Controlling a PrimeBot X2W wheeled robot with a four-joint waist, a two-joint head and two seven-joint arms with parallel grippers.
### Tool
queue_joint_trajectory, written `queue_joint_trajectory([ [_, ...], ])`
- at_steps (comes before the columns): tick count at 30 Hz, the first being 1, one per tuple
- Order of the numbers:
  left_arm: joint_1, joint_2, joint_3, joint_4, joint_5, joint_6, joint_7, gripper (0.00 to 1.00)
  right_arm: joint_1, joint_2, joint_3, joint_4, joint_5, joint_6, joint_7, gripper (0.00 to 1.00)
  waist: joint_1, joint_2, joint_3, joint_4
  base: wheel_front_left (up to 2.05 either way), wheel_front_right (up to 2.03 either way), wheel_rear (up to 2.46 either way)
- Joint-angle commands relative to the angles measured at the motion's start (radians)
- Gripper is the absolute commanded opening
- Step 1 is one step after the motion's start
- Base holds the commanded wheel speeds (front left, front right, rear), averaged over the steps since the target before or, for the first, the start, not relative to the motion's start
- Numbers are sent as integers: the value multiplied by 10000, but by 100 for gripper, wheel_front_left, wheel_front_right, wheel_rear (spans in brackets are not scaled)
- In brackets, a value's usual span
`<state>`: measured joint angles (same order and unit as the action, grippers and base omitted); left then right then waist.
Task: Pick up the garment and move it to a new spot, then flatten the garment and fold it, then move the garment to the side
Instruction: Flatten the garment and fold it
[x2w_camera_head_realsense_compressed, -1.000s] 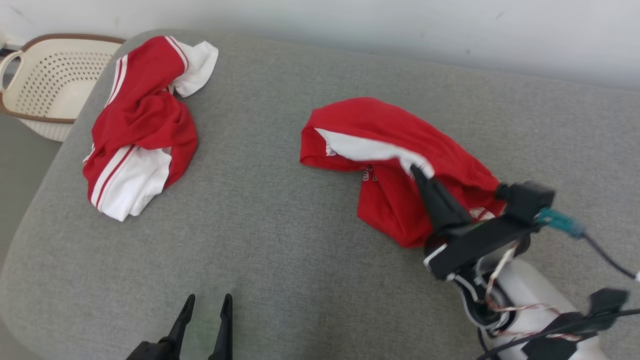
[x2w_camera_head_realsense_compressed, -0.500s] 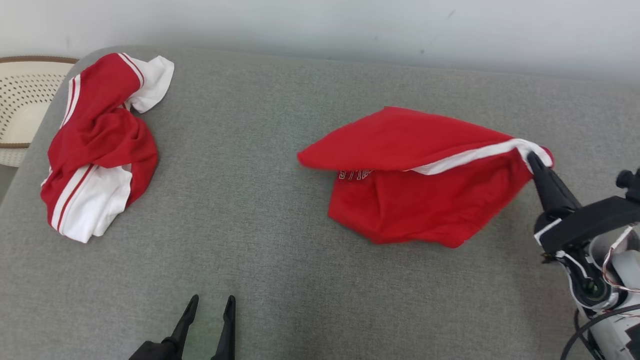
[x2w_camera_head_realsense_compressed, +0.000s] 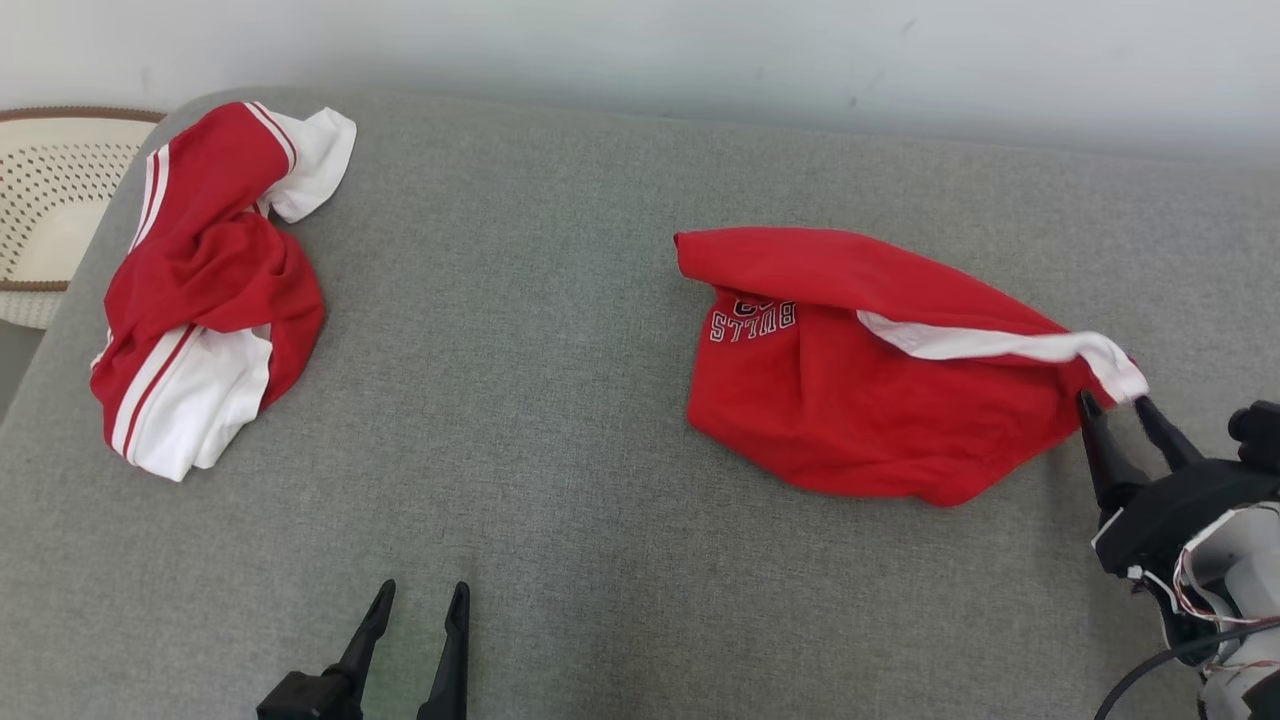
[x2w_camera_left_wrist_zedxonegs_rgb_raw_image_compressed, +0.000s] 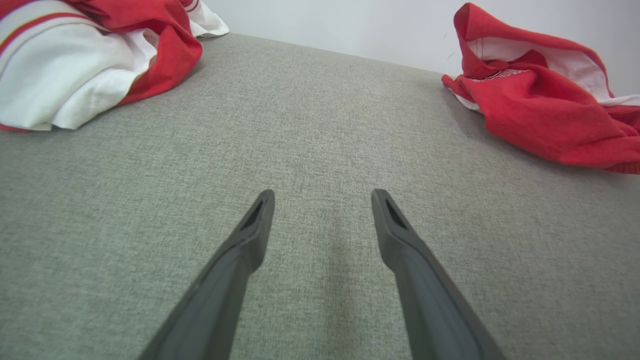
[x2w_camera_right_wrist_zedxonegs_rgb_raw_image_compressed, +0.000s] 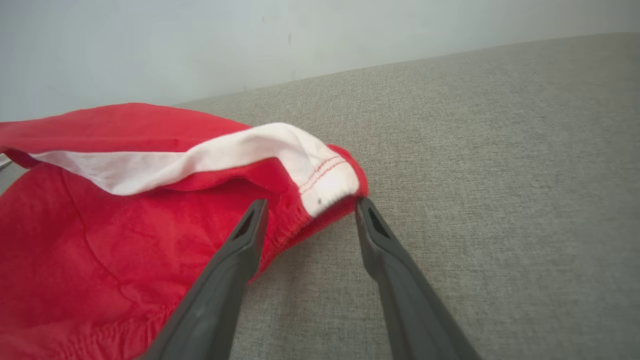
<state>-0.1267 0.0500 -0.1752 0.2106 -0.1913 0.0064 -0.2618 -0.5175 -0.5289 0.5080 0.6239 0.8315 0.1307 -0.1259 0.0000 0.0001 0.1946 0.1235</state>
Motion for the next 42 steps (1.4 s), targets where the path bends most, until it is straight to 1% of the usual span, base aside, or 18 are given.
queue_joint_trajectory([
  [1,55,9,58,38,81,25,-36,100,60,-97,6,256,-394,0,-332,100,0,-1,-121,-48,0,0,0],
  [5,258,11,215,40,132,41,-34,100,69,-119,-356,935,-1434,0,-1043,100,0,-1,-379,-235,0,0,0],
  [7,305,14,283,44,149,36,-36,100,52,83,-739,1086,-1992,0,-1261,100,0,-1,-482,-354,0,0,0],
  [10,323,12,366,3,193,33,-34,100,158,487,-1072,711,-2776,0,-1386,100,0,-1,-605,-527,0,0,0],
  [13,349,9,420,-23,215,-20,-34,100,268,764,-1258,0,-3557,0,-1406,100,0,-1,-687,-687,0,0,0],
  [16,266,14,471,-49,260,-43,-36,100,536,1155,-1576,-990,-4452,0,-1402,100,0,-1,-745,-843,0,0,0],
  [21,-101,14,606,-133,392,-215,-36,100,1434,1791,-2063,-2893,-6102,0,-1392,100,0,-1,-688,-1146,0,0,0],
  [24,-414,11,753,-114,551,-362,-34,100,2086,2262,-2231,-3729,-6819,0,-1393,100,0,-1,-565,-1413,0,0,0],
  [25,-414,11,753,-114,551,-362,-34,100,2086,2262,-2231,-3729,-6819,0,-1393,100,0,-1,-565,-1413,0,0,0],
  [28,-851,12,944,31,787,-524,-34,100,2576,2688,-2358,-4119,-7225,-1,-1393,100,0,-1,-388,-1724,0,0,0],
  [35,-2112,185,1250,487,1145,-922,-34,100,3082,3373,-2518,-4596,-7461,-1,-1394,100,0,-1,155,-2463,0,0,0],
  [40,-3311,467,1056,1032,1090,-1243,-34,100,3025,3570,-2426,-4728,-7505,-1,-1395,100,0,-1,666,-2959,0,0,0],
  [42,-3875,695,802,1309,1157,-1312,-36,100,2918,3632,-2407,-4773,-7477,-1,-1395,100,0,-1,885,-3167,0,0,0],
])
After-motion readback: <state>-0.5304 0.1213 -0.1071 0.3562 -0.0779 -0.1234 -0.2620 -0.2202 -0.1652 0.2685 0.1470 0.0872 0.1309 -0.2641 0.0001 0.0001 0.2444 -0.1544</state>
